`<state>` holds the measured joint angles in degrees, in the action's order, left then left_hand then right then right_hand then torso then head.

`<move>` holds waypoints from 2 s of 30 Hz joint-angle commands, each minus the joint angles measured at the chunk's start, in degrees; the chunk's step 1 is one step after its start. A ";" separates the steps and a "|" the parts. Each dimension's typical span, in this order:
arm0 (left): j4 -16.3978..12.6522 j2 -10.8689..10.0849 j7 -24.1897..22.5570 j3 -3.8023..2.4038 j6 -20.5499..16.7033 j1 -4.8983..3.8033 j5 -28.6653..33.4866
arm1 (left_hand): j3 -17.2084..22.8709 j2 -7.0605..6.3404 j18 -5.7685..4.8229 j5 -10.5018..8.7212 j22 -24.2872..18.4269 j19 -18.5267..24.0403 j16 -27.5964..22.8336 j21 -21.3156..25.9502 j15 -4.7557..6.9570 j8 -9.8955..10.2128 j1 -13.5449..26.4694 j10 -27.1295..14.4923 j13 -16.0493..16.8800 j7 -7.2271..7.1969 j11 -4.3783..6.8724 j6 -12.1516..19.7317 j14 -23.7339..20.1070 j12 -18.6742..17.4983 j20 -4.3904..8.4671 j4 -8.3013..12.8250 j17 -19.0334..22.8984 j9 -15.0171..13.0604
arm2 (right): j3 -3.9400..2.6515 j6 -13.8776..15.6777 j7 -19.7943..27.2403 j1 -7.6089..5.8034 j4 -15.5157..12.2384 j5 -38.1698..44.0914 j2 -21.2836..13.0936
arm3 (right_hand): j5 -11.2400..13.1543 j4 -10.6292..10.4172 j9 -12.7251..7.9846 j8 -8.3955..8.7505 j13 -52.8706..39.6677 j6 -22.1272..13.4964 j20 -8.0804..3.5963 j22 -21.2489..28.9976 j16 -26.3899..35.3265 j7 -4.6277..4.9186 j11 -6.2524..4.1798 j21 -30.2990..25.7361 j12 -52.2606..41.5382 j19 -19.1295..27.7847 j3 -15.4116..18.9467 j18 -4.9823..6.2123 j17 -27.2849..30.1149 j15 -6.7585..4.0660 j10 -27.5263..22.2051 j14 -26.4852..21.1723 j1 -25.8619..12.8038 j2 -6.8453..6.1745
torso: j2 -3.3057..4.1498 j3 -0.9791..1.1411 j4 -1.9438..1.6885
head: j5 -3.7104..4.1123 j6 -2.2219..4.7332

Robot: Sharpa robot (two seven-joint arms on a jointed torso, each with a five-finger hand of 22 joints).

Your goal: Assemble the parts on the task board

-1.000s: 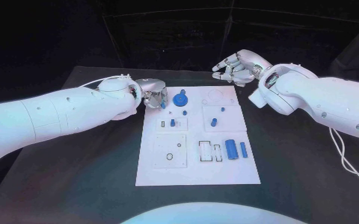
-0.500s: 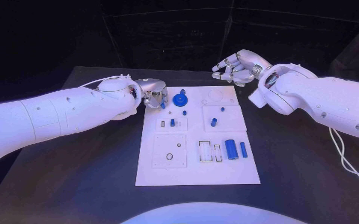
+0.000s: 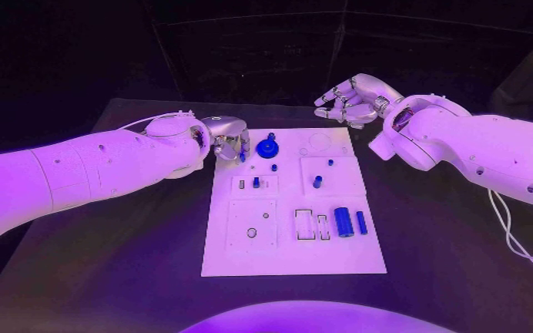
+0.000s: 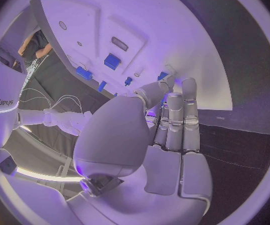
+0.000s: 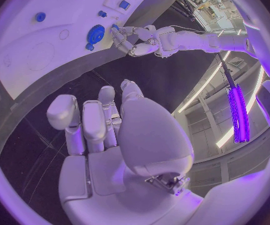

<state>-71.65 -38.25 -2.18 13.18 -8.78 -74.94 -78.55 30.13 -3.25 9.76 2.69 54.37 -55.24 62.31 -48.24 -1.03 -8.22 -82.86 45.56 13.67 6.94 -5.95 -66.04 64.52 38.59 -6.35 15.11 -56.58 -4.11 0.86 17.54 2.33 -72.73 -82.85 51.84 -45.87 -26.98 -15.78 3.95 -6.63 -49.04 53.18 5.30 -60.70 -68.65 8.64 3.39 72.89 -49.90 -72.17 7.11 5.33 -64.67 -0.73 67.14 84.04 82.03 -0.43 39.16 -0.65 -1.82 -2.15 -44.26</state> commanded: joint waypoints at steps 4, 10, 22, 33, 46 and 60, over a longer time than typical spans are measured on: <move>-0.05 -0.15 -0.96 -0.03 -0.64 -0.06 -0.13 | 0.06 0.13 0.85 -0.03 0.17 0.48 0.39 -0.47 -0.09 -0.02 -0.54 -0.25 -0.14 -0.14 -0.25 -0.33 0.21 -0.38 -0.10 0.58 0.00 -0.01 | -0.03 -0.28 0.29 -0.09 -0.05 0.10 0.01 | -0.35 -0.31 -0.06 -0.39 -0.05 -0.34 0.10 -0.03 0.03 -0.08 0.04 -0.28 -0.27 0.36 0.07 0.85 -0.08 -0.21 -0.46 0.94 -0.49 0.24 | -0.02 -0.01 0.01 | 0.04 0.08; -0.12 -0.33 -0.87 -0.03 -0.84 -0.05 -0.13 | 0.15 0.13 0.85 -0.02 0.40 0.64 0.62 -0.76 -0.18 0.31 -0.71 -0.54 -0.33 -0.06 -0.40 0.05 0.25 -0.65 -0.17 0.84 -0.07 0.10 | -0.03 -0.21 0.28 -0.08 -0.09 0.10 -0.04 | -0.35 -0.31 -0.06 -0.39 -0.05 -0.34 0.10 -0.03 0.03 -0.08 0.04 -0.28 -0.27 0.36 0.07 0.85 -0.08 -0.21 -0.46 0.94 -0.49 0.24 | 0.00 0.03 0.00 | 0.00 0.10; -0.13 -0.58 -0.98 -0.03 -1.48 -0.04 -0.13 | 0.38 -0.09 0.87 -0.02 0.72 1.02 0.64 -1.20 -0.47 1.14 -0.92 -1.62 -0.88 0.26 -0.82 1.03 -0.06 -1.54 -0.42 1.19 0.36 0.29 | -0.03 -0.08 0.26 -0.08 -0.10 0.10 -0.08 | -0.34 -0.37 -0.05 -0.42 0.03 -0.33 0.10 0.07 0.11 -0.08 0.04 -0.36 -0.24 0.43 0.05 0.87 -0.02 -0.21 -0.52 0.94 -0.47 0.27 | 0.01 -0.02 -0.01 | 0.00 0.20; -0.25 -1.02 -0.92 -0.04 -2.36 -0.04 -0.13 | 0.81 -0.60 0.88 -0.03 0.75 1.06 -1.38 -1.47 -0.84 3.45 -1.04 -4.93 -1.97 0.58 -1.44 4.47 -2.06 -3.62 -0.82 1.29 3.28 0.60 | -0.03 -0.03 0.28 -0.08 -0.06 0.10 -0.04 | -0.34 -0.38 -0.06 -0.42 0.15 -0.34 0.10 0.16 0.15 -0.08 0.04 -0.41 -0.12 0.48 0.06 0.89 0.02 -0.21 -0.60 0.93 -0.47 0.27 | -0.03 0.00 0.03 | -0.04 0.24; -3.08 -5.73 2.63 -1.76 2.07 -2.69 13.05 | -5.33 -3.61 0.77 0.10 -2.31 1.68 -7.41 2.21 -2.85 4.45 13.20 -6.06 -2.41 0.86 -1.97 11.05 -6.63 -2.67 -3.17 -7.72 11.44 0.34 | -0.02 -0.07 0.18 -0.08 0.30 0.10 -0.09 | -0.34 -0.38 -0.06 -0.42 0.23 -0.36 0.10 0.23 0.23 -0.07 0.04 -0.46 -0.04 0.53 0.06 0.91 0.10 -0.20 -0.66 0.91 -0.46 0.25 | -0.08 0.05 0.08 | 0.37 0.58; -0.58 -3.86 19.95 -2.54 19.69 -7.38 23.94 | -22.01 -2.23 -2.29 0.04 6.23 -20.10 19.53 -10.66 3.09 -4.79 25.09 14.95 6.13 -1.03 4.19 2.67 19.82 15.87 2.07 -26.08 -19.54 -3.38 | -0.02 -0.17 -0.06 -0.08 0.49 0.10 0.04 | -0.34 -0.37 -0.07 -0.39 0.04 -0.42 0.11 0.10 0.09 -0.06 0.05 -0.39 -0.24 0.45 0.06 0.88 -0.08 -0.20 -0.57 0.94 -0.43 0.23 | 0.03 0.04 0.06 | 0.01 0.96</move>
<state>-72.62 -42.58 10.33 10.60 3.24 -82.18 -59.40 8.55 -5.41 8.07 2.69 60.00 -74.69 81.09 -58.19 1.93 -12.71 -57.31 60.22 19.51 6.15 -1.90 -63.40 83.27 53.98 -4.47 -10.76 -73.88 -7.35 0.87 17.53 2.22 -72.71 -82.29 51.84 -45.86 -26.98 -15.77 3.95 -6.87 -48.95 53.18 5.51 -60.53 -68.65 8.64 3.38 72.66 -49.90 -71.96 7.11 5.33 -64.70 -0.73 66.72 84.04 82.03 -0.43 39.11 -0.55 -1.73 -2.13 -43.31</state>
